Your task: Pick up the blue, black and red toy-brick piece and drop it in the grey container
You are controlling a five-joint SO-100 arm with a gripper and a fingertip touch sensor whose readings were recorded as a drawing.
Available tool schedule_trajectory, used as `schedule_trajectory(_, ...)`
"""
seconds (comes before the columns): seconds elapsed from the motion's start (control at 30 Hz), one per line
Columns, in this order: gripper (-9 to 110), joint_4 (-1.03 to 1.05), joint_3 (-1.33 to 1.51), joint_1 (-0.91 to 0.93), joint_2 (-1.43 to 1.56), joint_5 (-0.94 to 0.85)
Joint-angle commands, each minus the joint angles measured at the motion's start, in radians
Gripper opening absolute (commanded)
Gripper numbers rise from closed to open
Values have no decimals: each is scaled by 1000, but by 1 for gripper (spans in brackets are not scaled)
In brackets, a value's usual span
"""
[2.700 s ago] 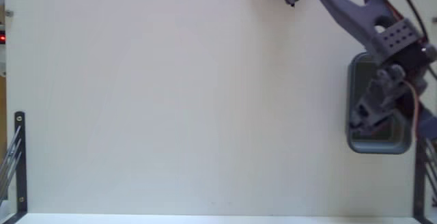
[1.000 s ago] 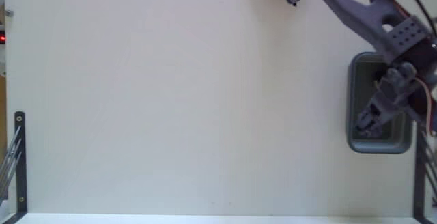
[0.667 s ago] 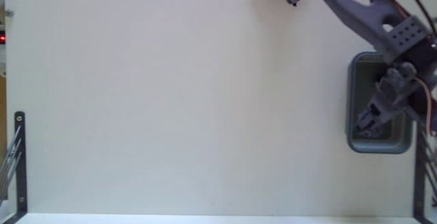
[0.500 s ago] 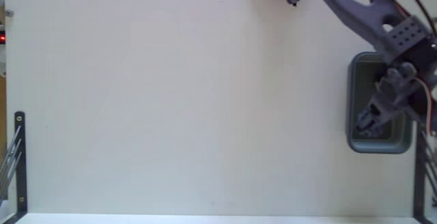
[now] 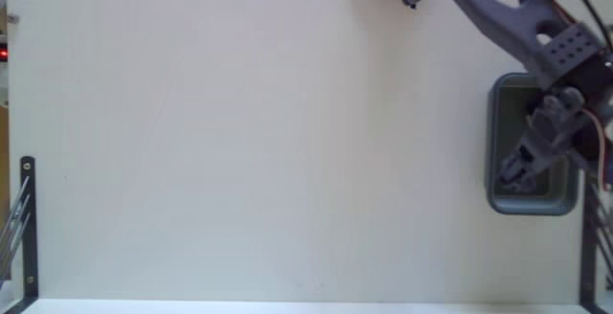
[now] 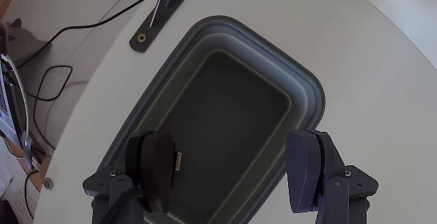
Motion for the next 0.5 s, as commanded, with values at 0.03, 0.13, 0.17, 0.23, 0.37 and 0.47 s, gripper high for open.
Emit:
schedule_trajectory(0.03,110,15,-25,-8,33,5)
schedule_trajectory(0.13,110,15,-12,2,46,5)
schedule_trajectory(0.17,110,15,-5,7,52,5)
schedule_trajectory(0.23,110,15,6,16,64,5)
schedule_trajectory(0.37,110,15,38,40,96,5)
schedule_trajectory(0.47,110,15,65,61,123,5)
